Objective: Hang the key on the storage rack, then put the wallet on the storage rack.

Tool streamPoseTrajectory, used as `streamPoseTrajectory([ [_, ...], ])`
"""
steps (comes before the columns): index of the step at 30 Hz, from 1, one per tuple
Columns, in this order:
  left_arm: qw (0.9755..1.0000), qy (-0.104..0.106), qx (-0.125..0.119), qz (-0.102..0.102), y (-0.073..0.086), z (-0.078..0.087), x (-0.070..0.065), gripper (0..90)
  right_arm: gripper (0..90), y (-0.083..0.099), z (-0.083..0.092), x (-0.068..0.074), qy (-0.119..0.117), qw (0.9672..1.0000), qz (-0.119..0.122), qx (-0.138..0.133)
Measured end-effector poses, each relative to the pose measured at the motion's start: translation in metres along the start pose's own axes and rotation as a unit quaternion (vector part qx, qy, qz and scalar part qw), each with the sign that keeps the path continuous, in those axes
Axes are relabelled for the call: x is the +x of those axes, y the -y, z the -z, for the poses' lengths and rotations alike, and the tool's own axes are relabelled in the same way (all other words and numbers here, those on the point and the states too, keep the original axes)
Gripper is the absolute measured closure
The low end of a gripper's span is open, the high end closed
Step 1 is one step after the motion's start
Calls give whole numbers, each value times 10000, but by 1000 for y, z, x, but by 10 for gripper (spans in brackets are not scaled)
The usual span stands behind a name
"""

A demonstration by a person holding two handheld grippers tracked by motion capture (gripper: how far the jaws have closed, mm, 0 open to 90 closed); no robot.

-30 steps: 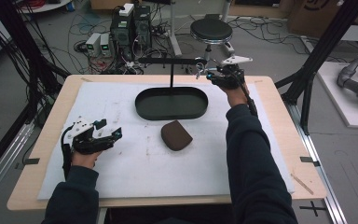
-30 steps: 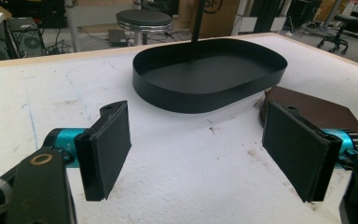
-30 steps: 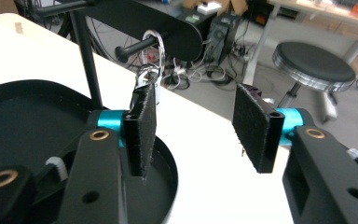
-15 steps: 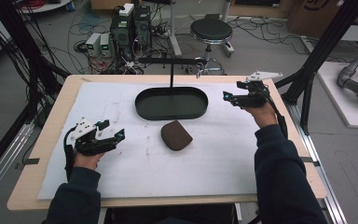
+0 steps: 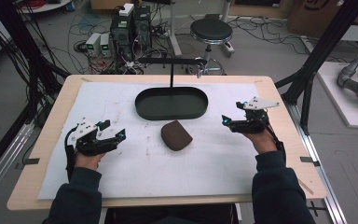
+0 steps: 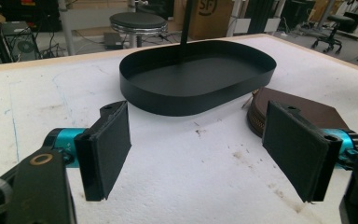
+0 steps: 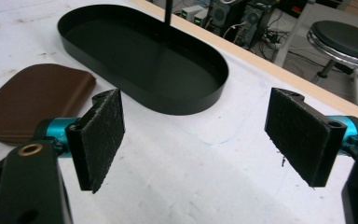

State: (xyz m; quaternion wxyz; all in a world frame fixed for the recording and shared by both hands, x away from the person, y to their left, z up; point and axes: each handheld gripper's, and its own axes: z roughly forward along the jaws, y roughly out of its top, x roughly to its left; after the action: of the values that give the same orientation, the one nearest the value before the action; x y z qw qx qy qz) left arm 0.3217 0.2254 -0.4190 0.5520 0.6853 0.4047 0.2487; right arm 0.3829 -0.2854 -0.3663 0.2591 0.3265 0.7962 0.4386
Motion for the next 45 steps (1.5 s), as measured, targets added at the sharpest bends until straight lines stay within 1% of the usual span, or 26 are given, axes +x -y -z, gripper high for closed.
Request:
streamPoseTrajectory([
  [1,10000,-6,-3,7,0,0,0,234,202,1,-1,1,-49,10000,4,9],
  [3,10000,-5,-8,17,0,0,0,234,203,2,-2,4,-57,10000,-3,-11],
  [5,10000,15,-8,17,0,-1,-1,234,203,2,-3,5,-116,9999,-36,-7],
  [11,10000,71,24,-14,1,-1,-1,234,203,1,-4,10,-163,9998,-133,-44],
  [14,10000,46,34,3,1,1,-1,234,203,1,-7,13,-221,9995,-222,-75],
  [15,10000,50,47,-7,1,1,0,234,202,1,-8,14,-241,9994,-219,-75],
  [18,10000,23,55,-12,1,1,0,234,203,-2,-12,21,-349,9991,-211,-87],
  [22,9999,1,82,-65,1,2,-3,235,202,-6,-21,36,-548,9981,-240,-150],
  [24,9999,-20,80,-72,1,4,-3,234,202,-8,-28,44,-690,9970,-304,-158],
  [25,9999,-31,79,-69,1,4,-3,234,202,-9,-33,50,-759,9965,-327,-136],
  [29,9999,-53,73,-55,1,5,-2,235,203,-12,-50,70,-884,9957,-274,-2],
  [32,9999,-34,80,-66,1,4,-2,234,203,-11,-65,85,-1046,9940,-304,136],
  [33,9999,-37,80,-71,1,4,-1,235,203,-11,-69,89,-1057,9939,-276,167],
  [35,9999,-38,80,-73,1,5,-1,235,203,-9,-78,96,-1105,9930,-346,220],
  [37,9999,-44,79,-66,1,5,-1,236,203,-8,-87,104,-1077,9933,-295,306],
  [38,9999,-42,76,-70,1,5,0,235,202,-7,-91,106,-1081,9932,-257,351],
  [40,9999,-38,77,-59,1,4,0,235,203,-3,-99,111,-1139,9917,-320,499],
  [42,9999,-34,90,-68,1,4,0,235,203,0,-105,114,-1126,9911,-316,636],
  [45,9999,-33,113,-75,1,4,0,237,197,6,-112,115,-1176,9891,-328,829],
])
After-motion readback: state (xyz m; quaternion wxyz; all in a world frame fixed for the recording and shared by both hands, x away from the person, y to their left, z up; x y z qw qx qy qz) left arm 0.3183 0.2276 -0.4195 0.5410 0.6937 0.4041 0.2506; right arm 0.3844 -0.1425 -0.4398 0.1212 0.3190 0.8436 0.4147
